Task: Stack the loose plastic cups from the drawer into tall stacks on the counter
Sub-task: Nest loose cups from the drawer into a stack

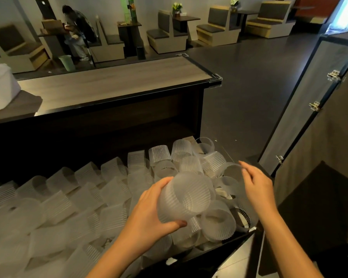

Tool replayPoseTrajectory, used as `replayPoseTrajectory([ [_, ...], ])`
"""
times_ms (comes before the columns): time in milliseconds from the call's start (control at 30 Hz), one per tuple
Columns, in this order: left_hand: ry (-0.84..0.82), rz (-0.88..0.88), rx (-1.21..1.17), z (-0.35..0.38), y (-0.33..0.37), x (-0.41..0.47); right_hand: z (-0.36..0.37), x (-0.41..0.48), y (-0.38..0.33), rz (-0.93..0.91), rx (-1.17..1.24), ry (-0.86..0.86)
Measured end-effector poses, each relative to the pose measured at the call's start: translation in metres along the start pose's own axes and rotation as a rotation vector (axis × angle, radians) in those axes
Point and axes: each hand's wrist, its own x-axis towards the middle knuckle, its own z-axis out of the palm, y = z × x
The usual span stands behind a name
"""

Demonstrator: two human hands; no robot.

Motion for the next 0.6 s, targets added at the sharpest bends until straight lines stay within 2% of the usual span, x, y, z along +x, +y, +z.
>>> replayPoseTrajectory([
  [133, 0.012, -0.005, 0.026, -0.001, -0.002, -0.001, -0.02, -0.006, -0.032, 0.022, 0.281, -0.013],
  [267, 0.012, -0.001, 0.072, -0.001, -0.002, -0.003, -0.031, -0.023, -0.066, 0.072, 0.539, -0.233],
  [367, 0.007, 0.0, 0.094, -0.002, -0.002, -0.004, -0.026, -0.033, -0.078, 0.03, 0.543, -0.394],
  [500, 0.011, 0.017, 0.134, -0.004, -0.004, -0.006, -0.015, -0.039, -0.083, -0.049, 0.481, -0.418],
  [600, 0.012, 0.016, 0.155, -0.005, -0.007, -0.008, -0.009, -0.04, -0.081, -0.036, 0.462, -0.437],
])
